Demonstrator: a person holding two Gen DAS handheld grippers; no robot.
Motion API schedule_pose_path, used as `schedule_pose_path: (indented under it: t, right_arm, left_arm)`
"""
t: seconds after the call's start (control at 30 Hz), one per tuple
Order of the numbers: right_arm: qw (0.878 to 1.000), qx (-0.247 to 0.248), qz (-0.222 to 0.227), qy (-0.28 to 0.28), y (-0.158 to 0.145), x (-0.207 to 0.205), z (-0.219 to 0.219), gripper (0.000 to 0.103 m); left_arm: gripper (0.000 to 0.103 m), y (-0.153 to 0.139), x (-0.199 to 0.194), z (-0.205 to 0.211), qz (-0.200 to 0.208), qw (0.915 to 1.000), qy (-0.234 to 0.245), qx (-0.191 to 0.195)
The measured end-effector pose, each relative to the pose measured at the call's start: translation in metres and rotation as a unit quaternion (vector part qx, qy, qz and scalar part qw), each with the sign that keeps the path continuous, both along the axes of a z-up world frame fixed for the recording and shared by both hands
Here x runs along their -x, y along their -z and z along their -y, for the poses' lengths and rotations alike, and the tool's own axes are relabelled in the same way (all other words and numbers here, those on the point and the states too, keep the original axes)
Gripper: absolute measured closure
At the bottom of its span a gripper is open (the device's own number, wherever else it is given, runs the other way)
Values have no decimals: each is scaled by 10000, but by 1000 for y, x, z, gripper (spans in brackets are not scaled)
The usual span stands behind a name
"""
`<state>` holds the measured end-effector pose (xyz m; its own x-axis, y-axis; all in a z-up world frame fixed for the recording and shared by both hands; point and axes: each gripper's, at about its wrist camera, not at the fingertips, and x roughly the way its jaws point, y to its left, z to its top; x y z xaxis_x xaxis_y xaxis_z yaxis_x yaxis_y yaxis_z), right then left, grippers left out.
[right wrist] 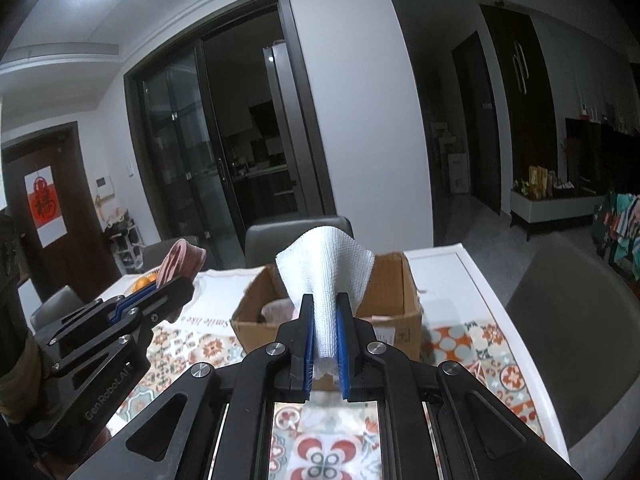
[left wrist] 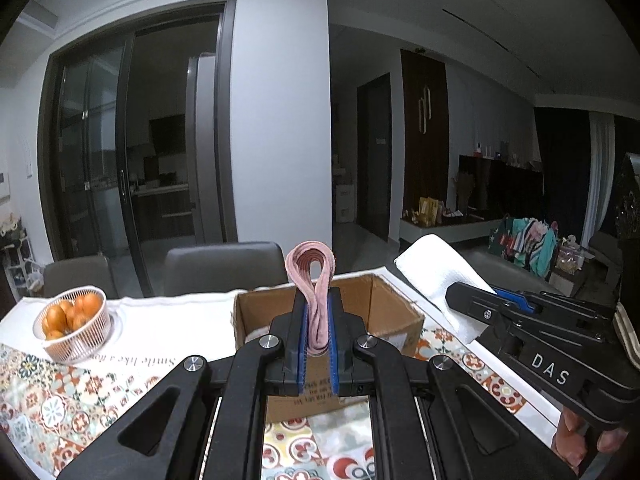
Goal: Organize soft objects
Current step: 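Lift the hair ties and white cloth and carry both over the box, then open both tools to drop the hair ties and cloth into the box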
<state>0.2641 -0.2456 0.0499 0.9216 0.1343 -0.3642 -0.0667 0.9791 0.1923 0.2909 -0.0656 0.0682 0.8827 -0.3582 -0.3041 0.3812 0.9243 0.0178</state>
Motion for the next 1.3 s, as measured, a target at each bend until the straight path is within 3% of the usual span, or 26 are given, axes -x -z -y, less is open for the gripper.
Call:
schedule_pose_path:
  t: [0.3,0.67,1.3]
  right_arm:
    - [9998,57,186,-50,-6,-25,2,92]
    - [9998,172,90,-78,0,-67,3,92]
    - [9972,224,-688,-182,51,-139,8,92]
  left_arm:
    - [93,-4,-26,4,113,9999,-43,-9]
    - [93,10,-66,15,7,9999,-109,-113]
    - [93,72,-134,32,-914,9954,-187,-218]
